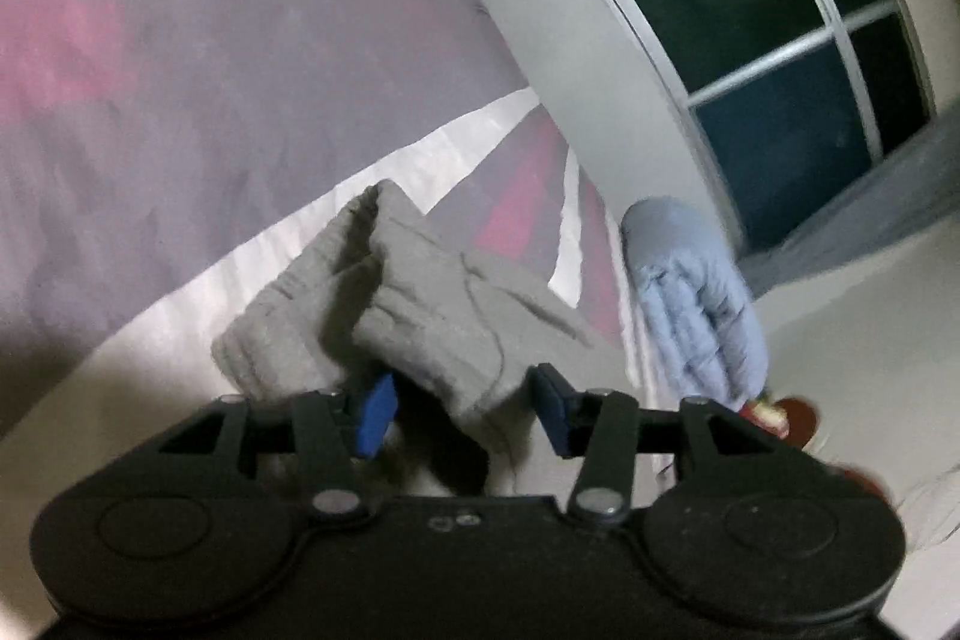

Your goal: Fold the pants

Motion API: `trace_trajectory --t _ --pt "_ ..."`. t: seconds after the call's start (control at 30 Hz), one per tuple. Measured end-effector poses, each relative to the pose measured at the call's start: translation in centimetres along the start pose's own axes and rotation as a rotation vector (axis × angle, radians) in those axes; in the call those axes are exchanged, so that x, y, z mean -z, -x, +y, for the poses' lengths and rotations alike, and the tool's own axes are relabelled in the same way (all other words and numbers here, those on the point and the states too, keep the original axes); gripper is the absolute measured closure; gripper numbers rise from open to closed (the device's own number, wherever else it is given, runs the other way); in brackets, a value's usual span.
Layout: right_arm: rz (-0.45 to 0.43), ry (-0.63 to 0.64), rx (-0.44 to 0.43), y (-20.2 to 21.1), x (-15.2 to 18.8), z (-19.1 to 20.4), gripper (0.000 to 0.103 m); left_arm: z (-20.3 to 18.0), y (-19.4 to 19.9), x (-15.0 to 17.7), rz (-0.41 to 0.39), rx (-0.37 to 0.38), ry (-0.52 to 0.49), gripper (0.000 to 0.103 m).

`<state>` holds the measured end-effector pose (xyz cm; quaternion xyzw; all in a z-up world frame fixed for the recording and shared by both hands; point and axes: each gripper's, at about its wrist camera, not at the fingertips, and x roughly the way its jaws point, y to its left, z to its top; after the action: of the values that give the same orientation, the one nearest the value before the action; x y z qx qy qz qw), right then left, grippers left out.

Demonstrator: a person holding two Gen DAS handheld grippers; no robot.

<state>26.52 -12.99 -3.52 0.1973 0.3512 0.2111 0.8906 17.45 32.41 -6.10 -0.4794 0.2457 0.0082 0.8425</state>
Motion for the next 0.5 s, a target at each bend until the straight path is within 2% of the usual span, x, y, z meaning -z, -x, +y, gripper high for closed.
trace_trajectory --t 0.1,0.13,0.17,0.2,0.23,0.3,0.4,0.5 --pt "0.080 -0.128 -0.022 -2.4 -0.9 -0.8 0.033 0.3 -0.9 -0.7 0.011 0.030 0.017 0.066" --pt "0.096 -0.149 -0.002 -3.0 -1.1 -1.0 0.037 0.2 -1.4 -1.0 0.027 0.027 0.007 0.073" --pt "0.114 -0.176 0.025 -3.6 -1.3 -1.3 0.056 0.1 -1.8 -1.2 0.042 0.013 -0.006 0.077" --pt "0.120 -0.212 0.035 -3.9 -1.5 -1.7 0.083 0.0 -2.1 -1.4 0.043 0.002 -0.018 0.078" --pt "0.122 -0.264 0.041 -4.1 -1.7 -2.5 0.091 0.0 -2.4 -1.6 0.047 -0.004 -0.034 0.082" --pt "0.121 -0.310 0.025 -3.7 -1.7 -3.6 0.093 -0.4 -2.6 -1.9 0.053 -0.007 -0.058 0.086" --pt "0.058 -0.226 -0.029 -0.6 -1.9 -2.9 0.094 -0.9 -1.4 -3.0 0.032 0.070 -0.075 0.088" --pt "-0.036 -0.180 -0.110 4.5 -1.9 -2.8 0.095 -1.6 0.4 -3.6 0.030 0.156 -0.090 0.088"
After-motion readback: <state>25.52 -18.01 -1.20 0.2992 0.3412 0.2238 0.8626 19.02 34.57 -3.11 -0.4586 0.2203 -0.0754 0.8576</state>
